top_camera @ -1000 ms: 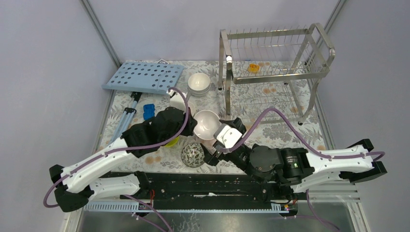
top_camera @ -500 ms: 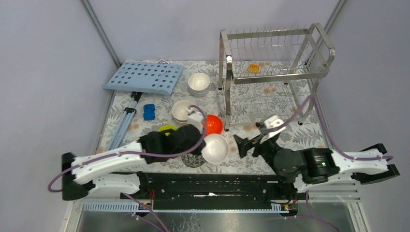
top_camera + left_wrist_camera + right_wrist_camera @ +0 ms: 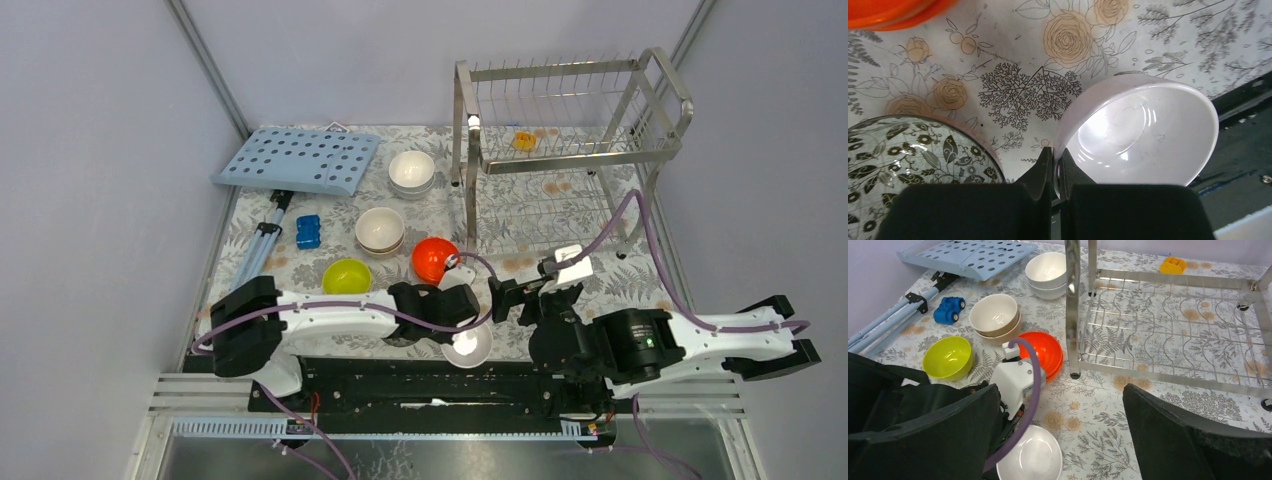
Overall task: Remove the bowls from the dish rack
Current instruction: Place the bowl at the center of the board, then reset both arms
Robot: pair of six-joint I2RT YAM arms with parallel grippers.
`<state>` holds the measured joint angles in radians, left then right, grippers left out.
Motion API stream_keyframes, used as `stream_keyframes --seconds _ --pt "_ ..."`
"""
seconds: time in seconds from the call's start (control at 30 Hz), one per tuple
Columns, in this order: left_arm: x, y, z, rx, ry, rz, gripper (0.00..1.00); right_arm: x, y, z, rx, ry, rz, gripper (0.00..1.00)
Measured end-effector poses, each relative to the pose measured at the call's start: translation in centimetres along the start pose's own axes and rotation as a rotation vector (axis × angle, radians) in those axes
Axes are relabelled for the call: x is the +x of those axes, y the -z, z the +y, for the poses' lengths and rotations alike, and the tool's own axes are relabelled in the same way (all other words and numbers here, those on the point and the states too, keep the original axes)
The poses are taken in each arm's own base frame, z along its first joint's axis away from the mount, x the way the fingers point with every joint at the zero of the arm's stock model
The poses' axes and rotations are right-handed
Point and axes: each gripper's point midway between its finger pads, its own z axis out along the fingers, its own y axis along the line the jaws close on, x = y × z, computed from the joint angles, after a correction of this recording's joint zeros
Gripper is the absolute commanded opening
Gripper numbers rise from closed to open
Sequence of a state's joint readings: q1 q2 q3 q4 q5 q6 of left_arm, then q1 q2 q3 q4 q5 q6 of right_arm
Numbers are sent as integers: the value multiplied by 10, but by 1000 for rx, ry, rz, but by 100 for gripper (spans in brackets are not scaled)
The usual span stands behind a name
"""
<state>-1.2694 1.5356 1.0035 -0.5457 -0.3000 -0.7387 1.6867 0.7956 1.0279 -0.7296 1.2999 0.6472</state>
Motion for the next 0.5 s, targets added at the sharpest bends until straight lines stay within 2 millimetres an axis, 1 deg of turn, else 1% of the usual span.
stream_keyframes --seconds 0.1,0.23,0.37,0.43,0.5 --pt "8 -12 2 -18 3 35 1 5 -1 3 5 10 9 100" --pt "5 -15 -1 -4 31 32 27 4 0 -2 2 -27 5 100" --pt "1 -16 -4 9 47 22 62 4 2 -9 -2 -59 1 100" --pt "1 -16 -5 13 55 22 75 3 2 -11 -3 -69 0 100" --pt "0 -14 -7 20 66 20 85 2 3 -13 -5 -84 -2 100"
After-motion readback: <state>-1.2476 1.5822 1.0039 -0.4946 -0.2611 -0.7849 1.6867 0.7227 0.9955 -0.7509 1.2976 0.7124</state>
